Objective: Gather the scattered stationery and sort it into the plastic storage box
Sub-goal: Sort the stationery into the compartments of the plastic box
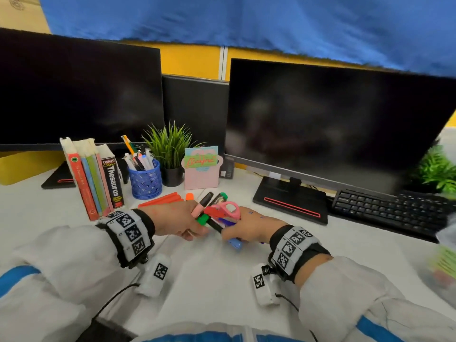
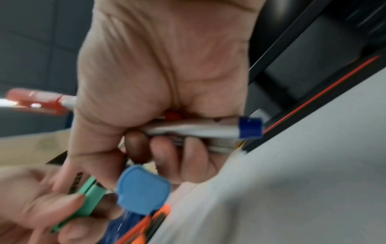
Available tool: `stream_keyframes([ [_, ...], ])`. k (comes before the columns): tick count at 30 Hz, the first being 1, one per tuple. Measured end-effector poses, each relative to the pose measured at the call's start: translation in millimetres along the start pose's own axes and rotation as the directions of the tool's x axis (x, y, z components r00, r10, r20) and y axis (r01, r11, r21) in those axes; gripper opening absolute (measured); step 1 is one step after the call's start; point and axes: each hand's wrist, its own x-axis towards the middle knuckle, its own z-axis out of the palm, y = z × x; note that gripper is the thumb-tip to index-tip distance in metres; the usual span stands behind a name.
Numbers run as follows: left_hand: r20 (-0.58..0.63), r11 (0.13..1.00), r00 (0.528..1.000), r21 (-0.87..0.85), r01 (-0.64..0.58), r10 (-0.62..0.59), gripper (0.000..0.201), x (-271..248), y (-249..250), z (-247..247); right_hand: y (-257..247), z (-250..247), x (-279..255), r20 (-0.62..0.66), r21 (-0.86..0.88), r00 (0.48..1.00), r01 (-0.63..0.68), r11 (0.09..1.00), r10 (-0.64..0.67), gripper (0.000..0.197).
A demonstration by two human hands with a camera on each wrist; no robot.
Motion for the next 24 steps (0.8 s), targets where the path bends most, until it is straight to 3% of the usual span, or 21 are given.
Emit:
stream_keyframes([
  [3, 0.083, 0.985, 0.992, -0.152, -0.083, 0.097, 0.036, 11, 37, 24, 26, -28, -36, -0.104, 0.414, 0.992, -0.016, 0.91, 0.065, 0.009],
  [5, 0.113, 0.962, 0.983, -0.246, -0.116, 0.147, 0.041, 20, 61, 42, 44, -44, -55, -0.197, 0.644, 0.975, 0.052, 0.763, 0.1, 0.011],
  [8, 0.134, 0.896, 0.977, -0.434, -0.093, 0.167, 0.029, 31, 96, 75, 63, -66, -84, -0.314, 0.808, 0.928, 0.152, 0.569, 0.199, 0.014],
  [10, 0.172, 0.861, 0.966, -0.502, -0.081, 0.192, 0.023, 34, 122, 102, 74, -80, -107, -0.386, 0.822, 0.894, 0.221, 0.524, 0.229, 0.015],
  [13, 0.23, 0.851, 0.942, -0.517, -0.094, 0.244, 0.03, 39, 157, 142, 93, -97, -136, -0.488, 0.791, 0.827, 0.284, 0.542, 0.279, 0.02],
  [16, 0.327, 0.853, 0.887, -0.506, -0.127, 0.327, 0.04, 44, 188, 181, 113, -114, -165, -0.578, 0.707, 0.768, 0.303, 0.639, 0.276, 0.016],
  [18, 0.375, 0.858, 0.857, -0.494, -0.139, 0.355, 0.038, 47, 207, 202, 126, -126, -185, -0.591, 0.671, 0.761, 0.278, 0.688, 0.269, 0.007],
  [24, 0.535, 0.908, 0.753, -0.367, -0.202, 0.383, 0.021, 59, 260, 250, 161, -167, -241, -0.556, 0.559, 0.779, 0.092, 0.824, 0.29, 0.011],
])
